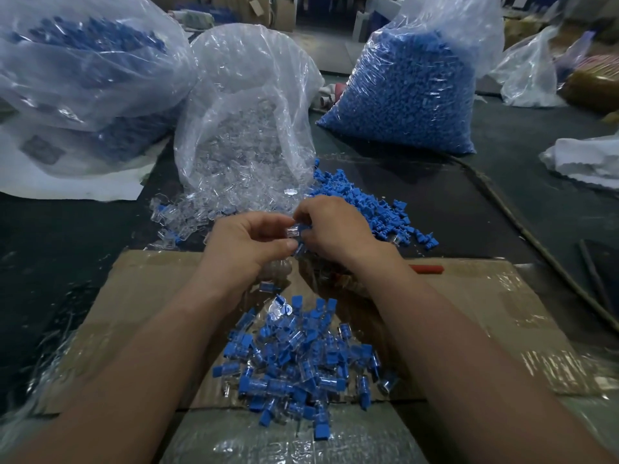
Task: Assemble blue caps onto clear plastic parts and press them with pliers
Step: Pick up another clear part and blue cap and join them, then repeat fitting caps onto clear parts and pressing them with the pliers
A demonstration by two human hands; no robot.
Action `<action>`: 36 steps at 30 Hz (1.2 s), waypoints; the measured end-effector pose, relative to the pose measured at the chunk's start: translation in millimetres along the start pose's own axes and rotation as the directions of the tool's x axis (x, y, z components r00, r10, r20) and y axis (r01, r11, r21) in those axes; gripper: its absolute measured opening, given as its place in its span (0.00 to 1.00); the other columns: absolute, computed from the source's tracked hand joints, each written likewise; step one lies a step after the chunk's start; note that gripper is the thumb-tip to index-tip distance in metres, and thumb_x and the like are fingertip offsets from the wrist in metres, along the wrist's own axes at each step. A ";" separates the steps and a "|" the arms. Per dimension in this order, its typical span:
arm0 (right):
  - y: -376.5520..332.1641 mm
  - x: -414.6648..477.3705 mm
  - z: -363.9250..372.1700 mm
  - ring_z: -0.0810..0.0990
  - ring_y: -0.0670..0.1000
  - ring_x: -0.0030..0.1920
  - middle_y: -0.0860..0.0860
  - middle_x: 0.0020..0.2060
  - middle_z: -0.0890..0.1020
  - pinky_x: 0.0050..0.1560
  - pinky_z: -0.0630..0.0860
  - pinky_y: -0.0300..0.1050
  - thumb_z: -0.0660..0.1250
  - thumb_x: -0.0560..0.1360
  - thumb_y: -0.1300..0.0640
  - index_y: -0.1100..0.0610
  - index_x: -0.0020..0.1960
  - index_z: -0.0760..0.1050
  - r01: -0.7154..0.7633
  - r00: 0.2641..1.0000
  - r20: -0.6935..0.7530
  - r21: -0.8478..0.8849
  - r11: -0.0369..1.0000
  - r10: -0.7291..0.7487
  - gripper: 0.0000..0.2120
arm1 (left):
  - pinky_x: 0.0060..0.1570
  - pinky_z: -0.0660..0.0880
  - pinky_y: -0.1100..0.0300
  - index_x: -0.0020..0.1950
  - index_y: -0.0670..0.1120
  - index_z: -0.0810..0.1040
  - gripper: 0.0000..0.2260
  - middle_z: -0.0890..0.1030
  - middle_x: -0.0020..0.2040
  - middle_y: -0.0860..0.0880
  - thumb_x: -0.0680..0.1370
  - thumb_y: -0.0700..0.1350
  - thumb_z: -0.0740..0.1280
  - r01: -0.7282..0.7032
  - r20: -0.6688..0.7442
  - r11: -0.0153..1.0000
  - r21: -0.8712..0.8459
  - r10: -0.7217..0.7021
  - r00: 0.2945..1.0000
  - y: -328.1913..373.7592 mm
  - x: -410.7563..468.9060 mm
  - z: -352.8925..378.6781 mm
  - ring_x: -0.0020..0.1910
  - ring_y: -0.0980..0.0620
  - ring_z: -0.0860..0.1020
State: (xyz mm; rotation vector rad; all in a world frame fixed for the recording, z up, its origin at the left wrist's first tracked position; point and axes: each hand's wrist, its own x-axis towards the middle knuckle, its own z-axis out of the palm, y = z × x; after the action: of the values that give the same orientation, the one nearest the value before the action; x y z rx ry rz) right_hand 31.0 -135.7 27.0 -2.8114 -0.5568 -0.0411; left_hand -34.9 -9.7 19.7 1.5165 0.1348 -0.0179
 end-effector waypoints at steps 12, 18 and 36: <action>17.6 -21.3 -12.2 0.72 0.41 0.43 0.43 0.43 0.74 0.43 0.67 0.26 0.66 0.74 0.62 0.54 0.55 0.78 0.014 0.992 -0.122 0.364 0.931 0.033 0.10 | 0.36 0.79 0.55 0.46 0.43 0.81 0.11 0.82 0.46 0.41 0.67 0.32 0.71 0.063 0.015 0.997 -0.039 -0.063 0.998 3.2 -2.9 -1.1 0.38 0.48 0.82; 15.2 -54.8 -20.2 0.77 0.36 0.39 0.42 0.38 0.79 0.43 0.73 0.27 0.70 0.71 0.64 0.45 0.43 0.76 0.061 0.974 -0.189 0.746 0.664 0.124 0.13 | 0.34 0.81 0.54 0.42 0.45 0.80 0.12 0.81 0.39 0.46 0.65 0.32 0.73 -0.003 0.004 0.998 0.066 0.003 1.000 5.2 -7.8 3.6 0.35 0.47 0.82; 4.1 -67.0 -10.4 0.80 0.40 0.40 0.43 0.39 0.82 0.44 0.76 0.32 0.72 0.68 0.67 0.47 0.42 0.79 0.154 0.967 -0.243 0.802 0.577 0.080 0.14 | 0.36 0.77 0.67 0.42 0.52 0.79 0.18 0.81 0.33 0.50 0.64 0.30 0.74 -0.169 0.040 0.961 0.219 0.164 0.986 -0.7 -7.1 7.0 0.34 0.56 0.81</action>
State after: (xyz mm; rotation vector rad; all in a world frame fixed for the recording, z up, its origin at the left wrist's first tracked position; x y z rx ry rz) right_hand -29.1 -167.0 30.5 -1.8264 -0.4150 -0.1180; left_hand -41.4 -17.2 20.0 1.7467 -0.0133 0.0880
